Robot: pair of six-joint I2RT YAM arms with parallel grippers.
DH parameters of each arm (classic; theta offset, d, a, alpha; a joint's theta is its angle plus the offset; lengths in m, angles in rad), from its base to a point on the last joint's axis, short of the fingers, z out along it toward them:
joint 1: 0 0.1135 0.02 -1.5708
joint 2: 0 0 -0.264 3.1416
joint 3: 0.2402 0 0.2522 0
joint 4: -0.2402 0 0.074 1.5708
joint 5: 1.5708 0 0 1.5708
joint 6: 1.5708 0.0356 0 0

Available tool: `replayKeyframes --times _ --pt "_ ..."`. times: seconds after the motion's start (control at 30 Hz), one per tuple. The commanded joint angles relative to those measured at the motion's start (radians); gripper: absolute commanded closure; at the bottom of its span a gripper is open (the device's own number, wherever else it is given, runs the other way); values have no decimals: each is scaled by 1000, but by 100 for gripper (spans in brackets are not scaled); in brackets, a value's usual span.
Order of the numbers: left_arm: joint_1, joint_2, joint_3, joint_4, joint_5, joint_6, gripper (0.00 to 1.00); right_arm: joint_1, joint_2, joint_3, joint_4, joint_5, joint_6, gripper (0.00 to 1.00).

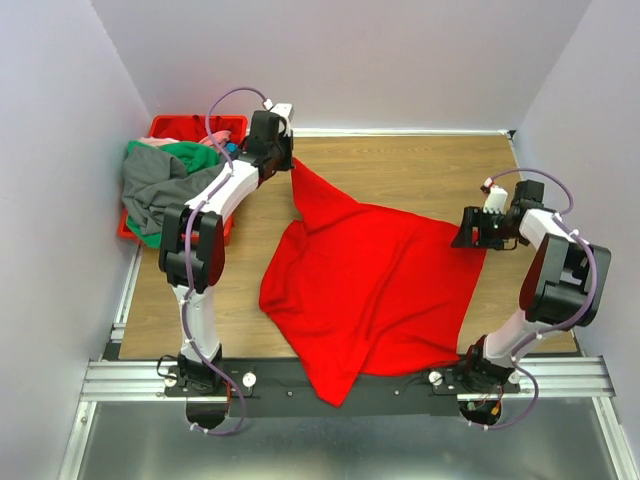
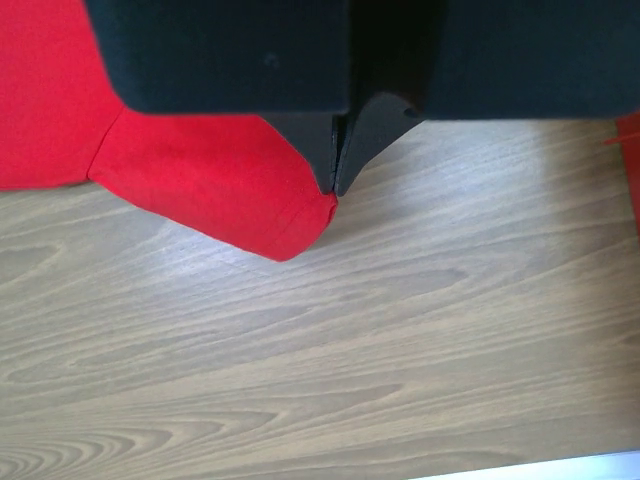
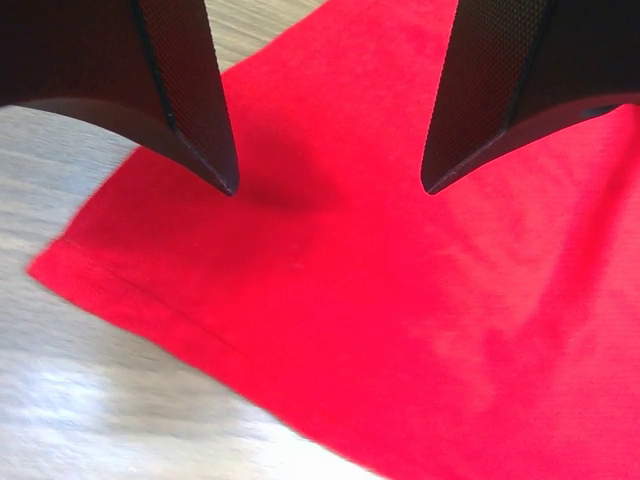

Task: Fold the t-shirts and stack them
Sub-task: Flatten the tshirt out

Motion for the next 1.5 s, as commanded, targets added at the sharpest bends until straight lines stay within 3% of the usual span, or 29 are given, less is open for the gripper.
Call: replayKeyframes --times 0.0,0.5,0.97,1.17,1.47 --pt "6 -17 -1 19 15 8 100 -8 42 42 28 116 36 22" --pt "9 -27 12 6 62 10 100 -31 205 200 52 230 42 28" --pt "9 -21 12 2 62 14 100 -57 242 212 58 255 32 31" --pt "9 -21 12 2 67 13 100 -57 274 207 55 203 33 47" --pt "9 -29 9 4 75 14 100 -57 302 212 37 149 32 81"
